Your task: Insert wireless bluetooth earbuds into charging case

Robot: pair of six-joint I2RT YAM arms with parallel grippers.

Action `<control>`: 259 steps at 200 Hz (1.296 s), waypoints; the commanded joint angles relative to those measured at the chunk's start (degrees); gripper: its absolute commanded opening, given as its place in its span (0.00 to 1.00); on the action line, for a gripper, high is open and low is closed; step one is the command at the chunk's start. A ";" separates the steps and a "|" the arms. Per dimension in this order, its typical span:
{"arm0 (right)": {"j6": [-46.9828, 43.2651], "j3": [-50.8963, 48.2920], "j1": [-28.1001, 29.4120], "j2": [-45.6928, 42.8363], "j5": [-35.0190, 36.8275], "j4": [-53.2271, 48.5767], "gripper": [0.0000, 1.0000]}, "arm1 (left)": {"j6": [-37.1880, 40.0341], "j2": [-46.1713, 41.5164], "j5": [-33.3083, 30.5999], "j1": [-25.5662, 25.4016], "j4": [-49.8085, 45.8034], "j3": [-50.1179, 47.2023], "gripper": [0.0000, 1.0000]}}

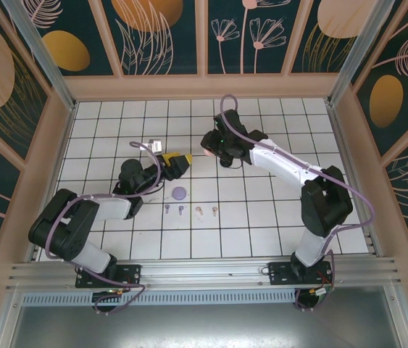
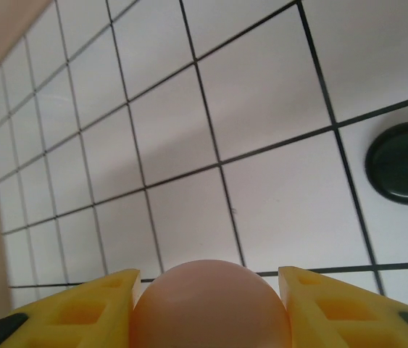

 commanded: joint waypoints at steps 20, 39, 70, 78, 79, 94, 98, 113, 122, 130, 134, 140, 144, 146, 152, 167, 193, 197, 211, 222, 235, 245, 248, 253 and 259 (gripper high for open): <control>7.42 3.26 -0.34 -0.13 -2.15 3.98 0.40 | -1.88 5.34 -0.76 -2.94 8.54 2.09 0.81; 7.95 3.95 -0.29 0.65 -3.29 4.33 0.40 | -1.95 8.08 -1.51 -4.11 9.99 3.62 0.77; 8.33 3.67 -0.34 0.80 -3.85 5.04 0.40 | -3.01 12.92 -3.14 -4.63 13.82 5.60 0.71; 8.38 3.66 -0.35 0.80 -3.93 5.04 0.40 | -3.38 13.81 -3.38 -4.67 15.06 5.96 0.69; 8.34 3.66 -0.31 0.78 -3.93 5.04 0.40 | -3.37 13.88 -3.45 -4.68 15.18 6.02 0.69; 8.31 3.39 -0.31 0.63 -3.97 5.08 0.40 | -3.91 15.31 -4.07 -4.69 16.42 6.90 0.67; 8.31 3.26 -0.33 0.65 -4.02 5.13 0.40 | -4.02 15.76 -4.26 -4.70 16.57 7.26 0.67; 8.32 2.83 -0.36 0.41 -4.10 5.37 0.40 | -4.42 17.16 -4.73 -4.68 17.63 8.20 0.65; 8.31 2.80 -0.32 0.33 -4.11 5.39 0.40 | -4.76 17.84 -4.83 -4.69 18.20 8.94 0.63; 8.35 2.67 -0.32 0.36 -4.11 5.39 0.40 | -4.99 18.60 -4.88 -4.76 18.95 9.47 0.63; 8.32 2.61 -0.35 0.40 -4.18 5.39 0.40 | -5.19 18.84 -4.99 -4.78 19.32 9.70 0.62; 8.31 2.58 -0.28 0.34 -4.11 5.39 0.40 | -5.50 19.38 -5.13 -4.78 20.00 10.00 0.62; 8.31 2.53 -0.36 0.33 -4.11 5.39 0.40 | -5.77 19.67 -5.10 -4.78 20.42 10.24 0.62; 8.31 2.43 -0.36 0.32 -4.11 5.39 0.40 | -5.93 19.86 -5.10 -4.78 20.60 10.40 0.62; 8.37 2.35 -0.30 0.35 -4.18 5.47 0.39 | -6.15 20.29 -5.10 -4.78 20.90 10.84 0.62; 8.31 2.19 -0.33 0.34 -4.37 5.57 0.39 | -6.46 21.20 -5.01 -4.87 21.10 11.89 0.60; 8.31 1.91 -0.32 0.14 -4.38 5.73 0.39 | -6.71 22.26 -5.07 -4.97 21.29 13.10 0.58; 8.31 1.78 -0.33 0.00 -4.37 5.74 0.39 | -6.71 22.37 -5.02 -5.04 21.33 13.21 0.57; 8.31 1.64 -0.30 0.05 -4.37 5.83 0.39 | -6.84 22.68 -5.01 -5.11 21.37 13.69 0.56; 8.35 1.64 -0.30 0.02 -4.37 5.83 0.39 | -7.06 22.98 -5.01 -5.20 21.62 13.88 0.54; 8.31 1.66 -0.37 0.00 -4.33 5.83 0.39 | -7.21 23.34 -4.99 -5.22 21.81 14.13 0.52; 8.31 1.56 -0.32 0.05 -4.46 5.92 0.39 | -7.37 23.46 -5.22 -5.22 22.04 14.24 0.49; 8.31 1.55 -0.35 0.01 -4.46 5.92 0.39 | -7.44 23.54 -5.19 -5.22 22.15 14.26 0.47; 8.31 1.55 -0.33 0.05 -4.47 5.92 0.39 | -7.46 23.68 -5.11 -5.22 22.31 14.41 0.45; 8.31 1.55 -0.28 0.02 -4.54 6.00 0.39 | -7.56 23.79 -5.06 -5.30 22.33 14.60 0.43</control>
